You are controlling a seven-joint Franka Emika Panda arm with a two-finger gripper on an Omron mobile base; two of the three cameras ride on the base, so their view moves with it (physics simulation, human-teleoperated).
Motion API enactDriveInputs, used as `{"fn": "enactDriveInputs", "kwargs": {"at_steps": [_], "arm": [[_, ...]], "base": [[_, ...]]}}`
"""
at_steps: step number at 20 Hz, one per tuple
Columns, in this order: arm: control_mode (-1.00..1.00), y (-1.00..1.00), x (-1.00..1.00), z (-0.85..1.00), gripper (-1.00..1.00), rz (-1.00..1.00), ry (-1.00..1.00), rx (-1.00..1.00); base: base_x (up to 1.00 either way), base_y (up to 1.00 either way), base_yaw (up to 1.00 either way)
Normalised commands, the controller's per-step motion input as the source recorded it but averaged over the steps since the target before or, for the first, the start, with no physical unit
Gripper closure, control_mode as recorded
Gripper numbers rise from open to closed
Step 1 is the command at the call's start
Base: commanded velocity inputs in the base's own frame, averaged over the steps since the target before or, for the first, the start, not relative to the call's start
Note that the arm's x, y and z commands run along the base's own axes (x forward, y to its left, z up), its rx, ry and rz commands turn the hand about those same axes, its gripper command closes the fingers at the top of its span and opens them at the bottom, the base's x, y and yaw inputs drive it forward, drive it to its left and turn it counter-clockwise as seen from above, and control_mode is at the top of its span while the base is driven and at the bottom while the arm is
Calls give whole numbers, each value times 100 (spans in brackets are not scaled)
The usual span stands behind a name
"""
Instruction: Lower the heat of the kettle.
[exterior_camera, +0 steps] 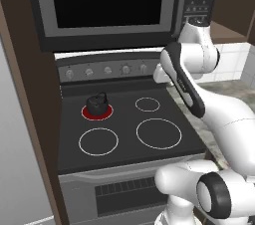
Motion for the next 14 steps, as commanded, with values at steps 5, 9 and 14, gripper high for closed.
{"fn": "enactDriveInputs", "kwargs": {"at_steps": [5,9,14], "arm": [[-100,8,-16,0,-100,1,-5,-1],[-100,66,-33,-22,-100,15,-18,-7],[-100,99,2,-22,-100,13,1,-13]], "base": [[0,0,0],[0,0,0],[0,0,0]]}}
